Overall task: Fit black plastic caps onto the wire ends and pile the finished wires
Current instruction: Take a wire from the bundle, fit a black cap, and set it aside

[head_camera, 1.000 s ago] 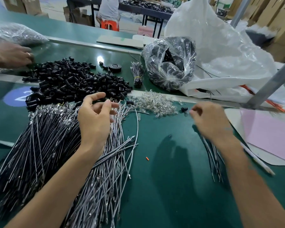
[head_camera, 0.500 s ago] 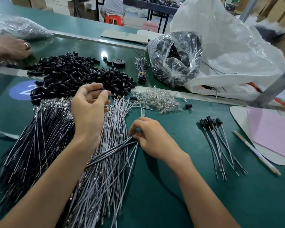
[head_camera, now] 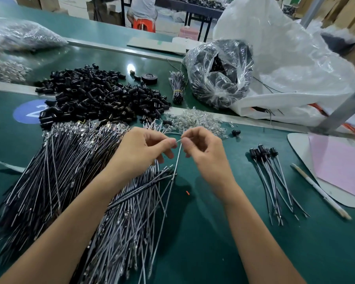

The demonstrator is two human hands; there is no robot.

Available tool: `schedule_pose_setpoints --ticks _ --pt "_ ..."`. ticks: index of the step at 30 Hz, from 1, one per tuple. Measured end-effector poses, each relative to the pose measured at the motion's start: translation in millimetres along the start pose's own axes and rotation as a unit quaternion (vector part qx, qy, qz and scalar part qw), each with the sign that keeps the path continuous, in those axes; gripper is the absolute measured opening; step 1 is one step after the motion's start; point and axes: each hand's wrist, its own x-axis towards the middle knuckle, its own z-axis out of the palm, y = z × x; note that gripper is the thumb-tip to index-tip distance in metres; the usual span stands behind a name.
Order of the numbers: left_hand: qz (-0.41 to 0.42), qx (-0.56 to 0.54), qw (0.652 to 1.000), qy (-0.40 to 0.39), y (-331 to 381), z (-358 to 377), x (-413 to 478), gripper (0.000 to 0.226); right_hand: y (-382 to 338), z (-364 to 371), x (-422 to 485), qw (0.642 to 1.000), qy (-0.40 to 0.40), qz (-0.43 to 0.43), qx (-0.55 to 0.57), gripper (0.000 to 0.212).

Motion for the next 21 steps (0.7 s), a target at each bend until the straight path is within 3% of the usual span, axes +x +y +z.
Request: schedule_pose_setpoints --ticks 3,5,8,10,12,13,15,18,21 --pt "0.01 -0.044 0.998 -0.038 5.1 -0.1 -2.2 0.014 -3.3 -5.1 2.2 0.976 0.053 0.062 0.203 0.012" --pt "0.009 -0.042 0.996 -0.082 7.9 -1.5 -3.2 0.014 -6.4 -11.7 4.6 0.92 0.062 0.102 0.374 0.004" --pt "0.001 -0.031 0.987 -0.156 15.4 -7.4 -7.0 0.019 -7.7 -24.5 4.2 0.855 0.082 0.135 0.494 0.018" --pt "-0.008 -0.063 0.99 -0.128 23.4 -16.6 -6.9 0.017 -7.3 -31.2 1.9 0.828 0.105 0.148 0.531 0.012" --pt "0.006 -0.006 1.0 -0.011 26.2 -29.4 -4.2 0.01 -6.6 -35.3 0.6 0.81 0.121 0.157 0.552 0.013" --pt "0.023 0.09 0.994 0.063 25.2 -37.8 -2.6 0.011 -6.0 -36.5 0.4 0.807 0.121 0.157 0.556 0.015" --pt "0.018 0.328 0.931 0.161 22.8 -55.8 -2.9 0.008 -4.6 -37.8 0.6 0.816 0.114 0.153 0.546 0.016" --pt "-0.122 0.492 0.851 0.133 18.7 -70.8 -5.1 0.021 -4.3 -34.7 0.0 0.846 0.085 0.15 0.504 0.016" --pt "-0.165 0.509 0.84 0.091 14.9 -66.3 -5.1 0.025 -4.6 -31.6 -1.5 0.873 0.062 0.16 0.456 0.016"
